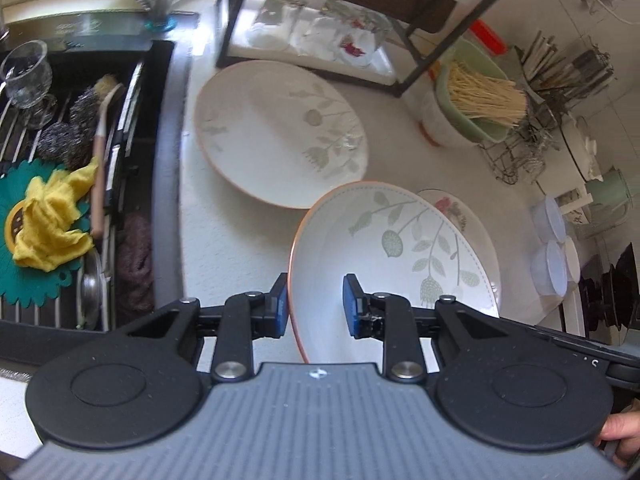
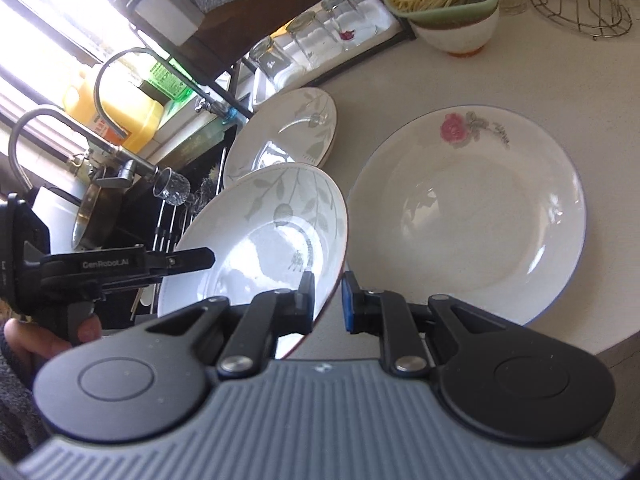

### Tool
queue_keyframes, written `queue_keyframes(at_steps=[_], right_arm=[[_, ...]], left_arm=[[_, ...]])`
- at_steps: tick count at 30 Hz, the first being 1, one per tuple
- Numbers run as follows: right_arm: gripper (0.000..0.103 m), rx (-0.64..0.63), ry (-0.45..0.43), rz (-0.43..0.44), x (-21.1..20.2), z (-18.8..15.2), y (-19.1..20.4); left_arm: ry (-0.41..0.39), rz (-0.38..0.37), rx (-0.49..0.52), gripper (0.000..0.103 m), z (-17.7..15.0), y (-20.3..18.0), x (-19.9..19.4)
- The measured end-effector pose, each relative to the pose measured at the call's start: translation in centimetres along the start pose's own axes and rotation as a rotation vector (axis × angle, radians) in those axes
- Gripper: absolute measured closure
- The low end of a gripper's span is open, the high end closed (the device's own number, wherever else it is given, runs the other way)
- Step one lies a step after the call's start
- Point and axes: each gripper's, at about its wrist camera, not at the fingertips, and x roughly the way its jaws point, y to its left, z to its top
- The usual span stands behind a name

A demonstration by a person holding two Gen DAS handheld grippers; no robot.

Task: Organize plates and bowls
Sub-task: 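Carry the leaf-pattern plate with both grippers over the rose-pattern plate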

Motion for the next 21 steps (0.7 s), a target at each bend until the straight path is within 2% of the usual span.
queue_keyframes(at_steps=[16,21], right_arm=[[0.086,0.039,-0.033,-0.051,-2.5,1.3,-7.3],[0.086,0.046,-0.037,-0.056,-2.3,1.8,-9.3]], left_arm=[[0.099,-0.033,0.054,0.073,-0.4,-6.2,5.4],[0.142,-0.013,0.070,0.073,-0.3,-7.4,7.5]])
